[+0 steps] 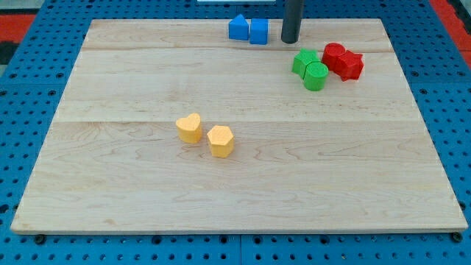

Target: Slightly push the blue cube to center top of the board

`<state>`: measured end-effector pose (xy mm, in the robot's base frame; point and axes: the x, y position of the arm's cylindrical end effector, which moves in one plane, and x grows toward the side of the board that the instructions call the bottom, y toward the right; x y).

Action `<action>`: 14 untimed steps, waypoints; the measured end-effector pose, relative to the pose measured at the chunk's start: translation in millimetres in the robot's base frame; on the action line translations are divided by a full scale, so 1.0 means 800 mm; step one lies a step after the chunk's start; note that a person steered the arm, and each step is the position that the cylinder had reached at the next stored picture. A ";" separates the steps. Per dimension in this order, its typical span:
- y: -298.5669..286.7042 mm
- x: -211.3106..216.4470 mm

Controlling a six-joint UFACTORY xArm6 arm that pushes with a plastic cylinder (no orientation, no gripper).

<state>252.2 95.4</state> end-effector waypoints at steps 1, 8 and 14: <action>-0.016 0.004; -0.036 0.013; -0.039 0.013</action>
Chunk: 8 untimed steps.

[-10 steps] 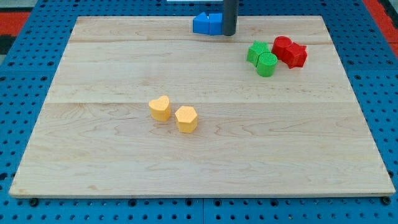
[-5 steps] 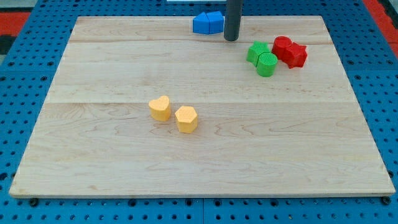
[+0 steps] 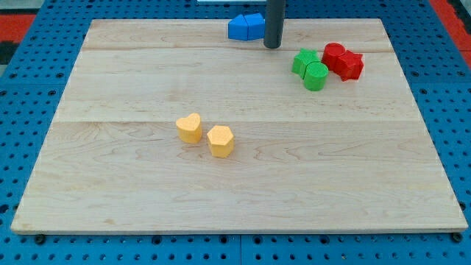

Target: Slightly push the blue cube to center top of the board

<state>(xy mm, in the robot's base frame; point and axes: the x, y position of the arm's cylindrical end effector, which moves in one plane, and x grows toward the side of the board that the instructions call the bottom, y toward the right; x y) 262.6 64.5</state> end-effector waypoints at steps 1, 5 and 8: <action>0.000 0.000; -0.007 0.000; -0.018 0.000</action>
